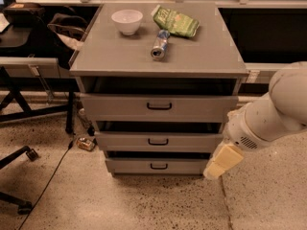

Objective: Open bottom drawer

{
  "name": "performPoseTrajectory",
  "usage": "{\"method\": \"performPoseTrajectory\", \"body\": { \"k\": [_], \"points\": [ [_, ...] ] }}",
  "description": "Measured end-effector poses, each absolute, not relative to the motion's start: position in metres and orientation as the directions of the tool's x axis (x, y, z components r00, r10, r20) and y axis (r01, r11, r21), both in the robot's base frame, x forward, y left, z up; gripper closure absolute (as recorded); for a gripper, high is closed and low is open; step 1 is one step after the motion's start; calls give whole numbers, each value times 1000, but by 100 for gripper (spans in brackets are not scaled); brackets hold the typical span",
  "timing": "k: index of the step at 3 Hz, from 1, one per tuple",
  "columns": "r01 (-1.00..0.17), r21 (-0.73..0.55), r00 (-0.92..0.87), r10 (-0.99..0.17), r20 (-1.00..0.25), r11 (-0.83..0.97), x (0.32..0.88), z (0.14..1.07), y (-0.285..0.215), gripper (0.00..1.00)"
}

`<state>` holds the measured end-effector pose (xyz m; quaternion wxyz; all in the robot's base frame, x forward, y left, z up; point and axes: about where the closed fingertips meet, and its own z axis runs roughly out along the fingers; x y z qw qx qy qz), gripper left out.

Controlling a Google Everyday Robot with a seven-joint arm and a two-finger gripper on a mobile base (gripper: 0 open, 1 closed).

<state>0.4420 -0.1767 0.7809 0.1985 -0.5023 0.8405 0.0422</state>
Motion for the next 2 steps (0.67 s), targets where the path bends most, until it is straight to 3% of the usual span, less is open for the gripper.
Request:
{"method": "performPoseTrajectory", "body": {
  "k": [2],
  "points": [
    [-820,-160,-460,-799,-388,550,440,771,-178,0]
  ]
}}
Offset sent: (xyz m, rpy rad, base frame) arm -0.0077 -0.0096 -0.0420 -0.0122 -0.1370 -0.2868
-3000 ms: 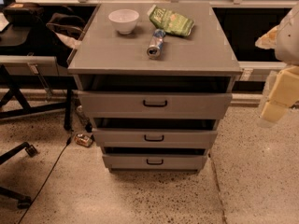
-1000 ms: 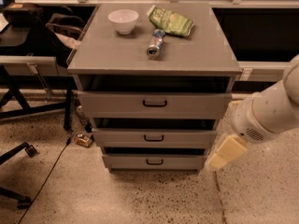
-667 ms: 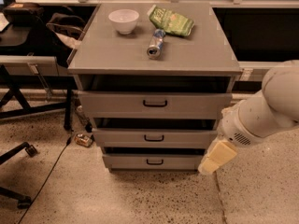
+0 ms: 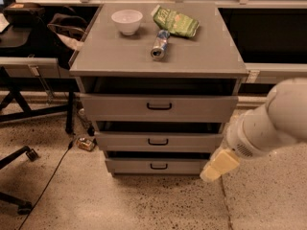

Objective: Open bottom drawer

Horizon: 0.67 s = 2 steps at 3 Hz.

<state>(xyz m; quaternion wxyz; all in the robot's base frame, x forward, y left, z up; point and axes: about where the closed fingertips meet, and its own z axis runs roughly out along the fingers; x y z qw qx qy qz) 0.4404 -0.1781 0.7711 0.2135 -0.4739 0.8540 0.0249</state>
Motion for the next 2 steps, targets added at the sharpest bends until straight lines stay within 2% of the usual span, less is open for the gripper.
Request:
{"method": "performPoseTrajectory", "body": {
  "k": [1,2],
  "points": [
    [-736,-194,-545,-737,-399,649,437,729,-183,0],
    [-665,-165,-595,-650,-472,729,451,694,-189,0]
  ]
}}
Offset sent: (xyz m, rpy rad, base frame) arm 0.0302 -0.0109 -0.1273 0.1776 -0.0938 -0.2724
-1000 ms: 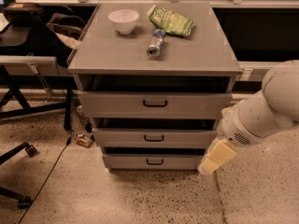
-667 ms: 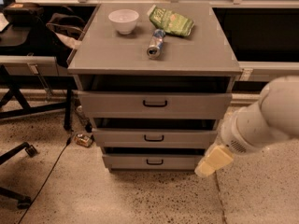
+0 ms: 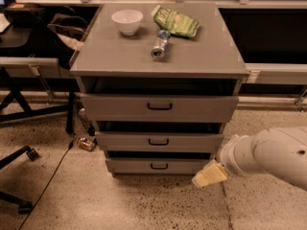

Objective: Open bottom drawer

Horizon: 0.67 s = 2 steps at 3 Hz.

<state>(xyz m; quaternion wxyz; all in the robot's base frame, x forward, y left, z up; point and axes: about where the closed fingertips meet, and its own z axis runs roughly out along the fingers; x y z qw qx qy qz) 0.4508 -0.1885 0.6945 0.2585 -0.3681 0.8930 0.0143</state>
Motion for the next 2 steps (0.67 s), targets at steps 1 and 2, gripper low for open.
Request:
{"method": "performPoseTrajectory", "body": {
  "k": [1,2],
  "points": [
    [-663,-83,-607,-599,-523,744,463,660,-186,0],
    [-697,11,-607,-583,-540,717,472,622,-180,0]
  ]
}}
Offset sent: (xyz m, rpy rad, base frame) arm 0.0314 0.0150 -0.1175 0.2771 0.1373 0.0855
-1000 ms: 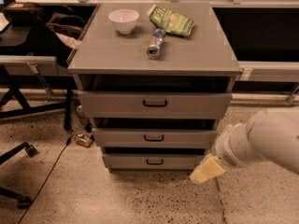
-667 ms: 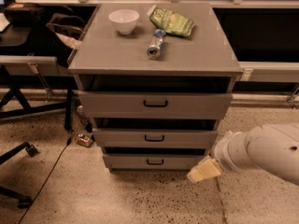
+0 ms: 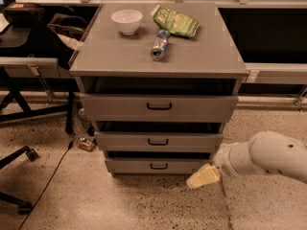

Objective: Open bottom drawer

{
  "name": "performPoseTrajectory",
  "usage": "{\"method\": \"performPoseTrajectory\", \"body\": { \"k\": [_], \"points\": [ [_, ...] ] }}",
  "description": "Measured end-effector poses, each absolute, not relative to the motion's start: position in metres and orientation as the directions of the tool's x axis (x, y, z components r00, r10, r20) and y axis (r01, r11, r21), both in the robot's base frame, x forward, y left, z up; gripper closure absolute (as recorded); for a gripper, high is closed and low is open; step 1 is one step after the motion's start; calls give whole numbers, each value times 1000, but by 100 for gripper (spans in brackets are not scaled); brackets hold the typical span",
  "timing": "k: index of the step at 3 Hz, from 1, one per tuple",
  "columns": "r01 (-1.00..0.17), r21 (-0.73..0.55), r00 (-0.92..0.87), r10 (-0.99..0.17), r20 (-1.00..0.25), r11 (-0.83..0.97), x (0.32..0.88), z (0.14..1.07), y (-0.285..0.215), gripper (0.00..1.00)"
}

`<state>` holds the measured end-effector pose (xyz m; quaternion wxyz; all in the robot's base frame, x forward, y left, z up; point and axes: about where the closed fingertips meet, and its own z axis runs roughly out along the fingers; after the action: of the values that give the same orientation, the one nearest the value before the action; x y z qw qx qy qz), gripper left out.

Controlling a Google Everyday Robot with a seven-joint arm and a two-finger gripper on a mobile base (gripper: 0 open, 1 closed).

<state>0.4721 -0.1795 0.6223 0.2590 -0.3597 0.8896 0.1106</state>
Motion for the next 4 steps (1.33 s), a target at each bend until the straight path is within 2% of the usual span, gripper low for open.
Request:
{"method": "performPoseTrajectory", "body": {
  "k": [1,2,4],
  "points": [
    [-717,111,-634,-577,-516,688,474,583,-175,0],
    [-717,111,-634,-577,-516,689,474,583,-175,0],
    [-646,96,-683,-517,-517,757,463,538,-176,0]
  ]
}}
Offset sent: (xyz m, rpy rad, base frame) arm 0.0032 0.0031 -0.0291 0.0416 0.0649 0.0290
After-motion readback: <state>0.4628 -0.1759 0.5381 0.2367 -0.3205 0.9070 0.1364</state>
